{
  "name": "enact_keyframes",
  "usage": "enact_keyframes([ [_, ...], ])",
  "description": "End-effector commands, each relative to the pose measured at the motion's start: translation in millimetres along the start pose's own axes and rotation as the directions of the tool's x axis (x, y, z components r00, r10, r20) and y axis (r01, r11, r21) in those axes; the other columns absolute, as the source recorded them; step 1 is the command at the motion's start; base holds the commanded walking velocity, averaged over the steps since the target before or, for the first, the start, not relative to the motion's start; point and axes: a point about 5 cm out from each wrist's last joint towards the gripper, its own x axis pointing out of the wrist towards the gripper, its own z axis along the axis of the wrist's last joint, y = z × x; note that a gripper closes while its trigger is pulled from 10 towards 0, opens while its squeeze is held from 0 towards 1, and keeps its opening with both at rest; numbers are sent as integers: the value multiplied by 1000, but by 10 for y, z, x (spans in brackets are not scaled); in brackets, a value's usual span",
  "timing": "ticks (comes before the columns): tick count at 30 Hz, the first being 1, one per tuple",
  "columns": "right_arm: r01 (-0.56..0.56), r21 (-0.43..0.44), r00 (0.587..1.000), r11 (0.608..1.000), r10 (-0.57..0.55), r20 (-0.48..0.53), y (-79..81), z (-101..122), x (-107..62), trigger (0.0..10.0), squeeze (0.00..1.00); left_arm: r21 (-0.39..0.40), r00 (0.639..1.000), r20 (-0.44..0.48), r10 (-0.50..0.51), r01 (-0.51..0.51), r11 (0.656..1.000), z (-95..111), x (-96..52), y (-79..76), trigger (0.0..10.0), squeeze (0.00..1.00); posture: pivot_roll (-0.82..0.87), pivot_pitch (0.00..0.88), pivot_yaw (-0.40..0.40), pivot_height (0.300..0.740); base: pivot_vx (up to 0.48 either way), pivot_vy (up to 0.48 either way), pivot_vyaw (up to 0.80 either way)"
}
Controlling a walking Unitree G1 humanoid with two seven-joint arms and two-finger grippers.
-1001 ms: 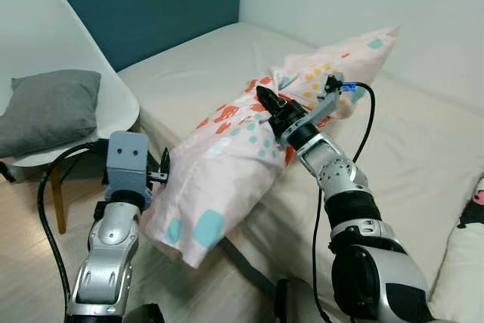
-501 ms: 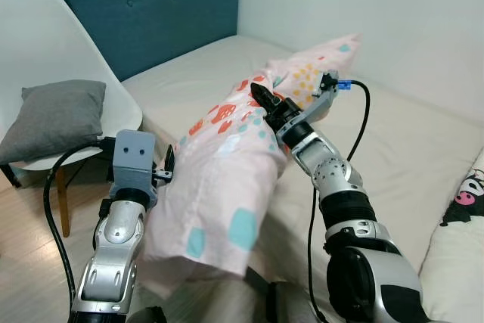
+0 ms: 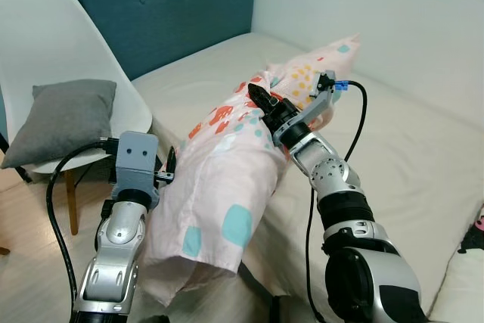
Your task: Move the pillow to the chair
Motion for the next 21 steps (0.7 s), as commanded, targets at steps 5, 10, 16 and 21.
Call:
enact_keyframes([
  [5,-67,-18,996,998,68,56,136,121,60,0,0,6,999,-37,-8,8,1000,-87,-18,-16,10000,0,42,0,-61,640,0,0,0],
  [10,-69,-15,996,997,70,54,139,108,58,0,0,8,999,-50,-8,8,1000,-101,-6,-25,10000,0,44,0,-62,655,-480,0,0],
  [16,-70,-15,996,997,70,53,140,103,59,0,0,4,999,-53,-7,8,1000,-107,-6,-24,10000,0,44,0,-62,670,-480,0,0],
  [21,-46,-26,998,999,47,38,86,87,34,0,0,33,999,-24,-22,23,999,-98,-33,-22,10000,0,42,0,-60,695,-196,0,0],
])
